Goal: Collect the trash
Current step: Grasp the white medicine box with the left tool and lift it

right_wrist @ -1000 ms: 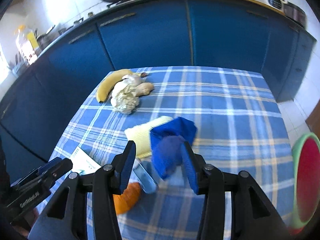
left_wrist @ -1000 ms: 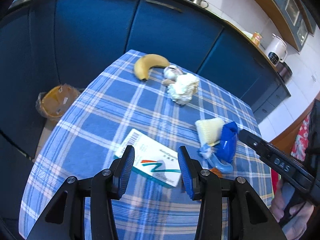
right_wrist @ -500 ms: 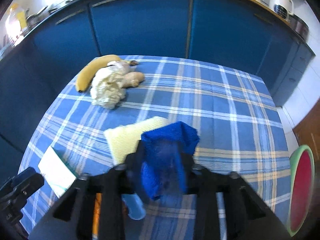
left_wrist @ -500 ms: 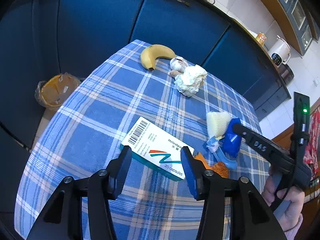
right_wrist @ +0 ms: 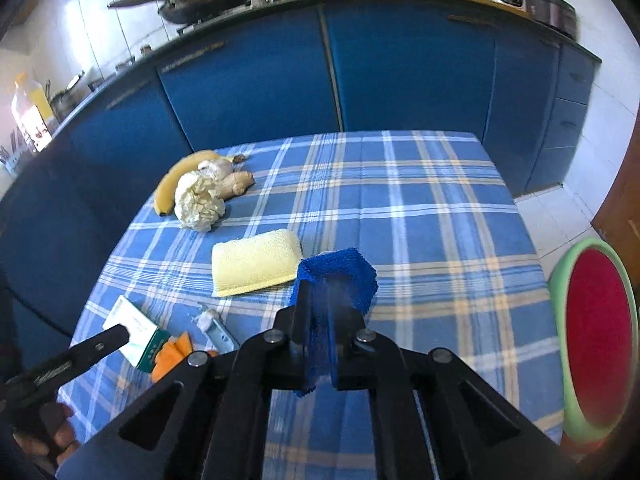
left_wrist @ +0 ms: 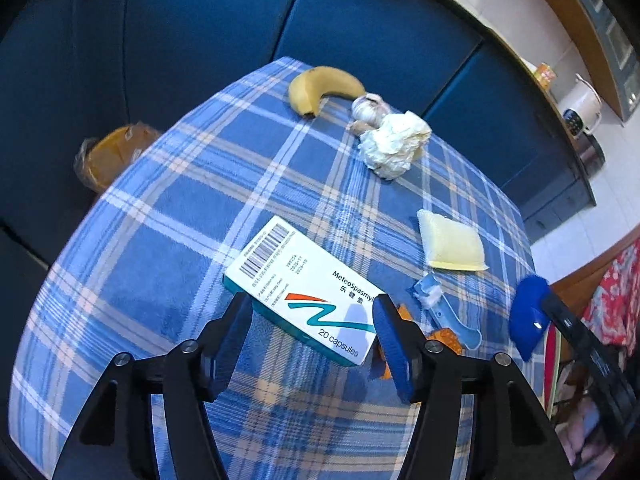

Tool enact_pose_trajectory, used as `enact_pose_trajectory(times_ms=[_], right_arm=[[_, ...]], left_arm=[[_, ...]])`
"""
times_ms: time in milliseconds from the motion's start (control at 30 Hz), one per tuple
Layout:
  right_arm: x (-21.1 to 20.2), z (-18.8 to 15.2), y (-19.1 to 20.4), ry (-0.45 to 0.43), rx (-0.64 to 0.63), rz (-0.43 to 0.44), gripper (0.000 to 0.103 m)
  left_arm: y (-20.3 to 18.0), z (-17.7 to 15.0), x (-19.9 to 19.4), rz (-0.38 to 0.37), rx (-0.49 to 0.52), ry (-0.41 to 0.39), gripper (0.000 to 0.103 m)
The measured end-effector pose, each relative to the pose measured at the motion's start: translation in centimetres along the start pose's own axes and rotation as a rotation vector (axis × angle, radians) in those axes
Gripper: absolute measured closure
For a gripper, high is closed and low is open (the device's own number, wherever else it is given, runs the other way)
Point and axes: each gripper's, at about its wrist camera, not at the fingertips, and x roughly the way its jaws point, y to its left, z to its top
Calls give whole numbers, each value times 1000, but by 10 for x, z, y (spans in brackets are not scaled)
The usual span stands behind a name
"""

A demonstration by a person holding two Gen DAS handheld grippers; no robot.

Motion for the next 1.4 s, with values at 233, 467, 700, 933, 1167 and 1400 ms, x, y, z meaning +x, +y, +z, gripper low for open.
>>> enact_pose_trajectory(times_ms=[233, 467, 700, 933, 1167, 1400], right_arm=[[-37, -11, -12, -64, 23, 14, 94], [-61, -19, -27, -102, 53, 13, 94], [-73, -26, -47, -118, 90, -3, 94], [-86, -33, -58, -137, 111, -17, 94], [-99, -35, -77, -160, 146, -37, 94], [-119, -39, -106, -206, 198, -71, 94]], left_arm=[[-6, 10, 16, 38, -7, 11, 39], [-24, 16, 26, 66, 44, 19, 39], [-46, 15, 33, 94, 130, 17, 36], [-65, 17, 44, 110, 206, 33, 35], [-77, 11, 47, 107, 260, 6, 37], [-80, 8, 35, 75, 293, -40, 42]])
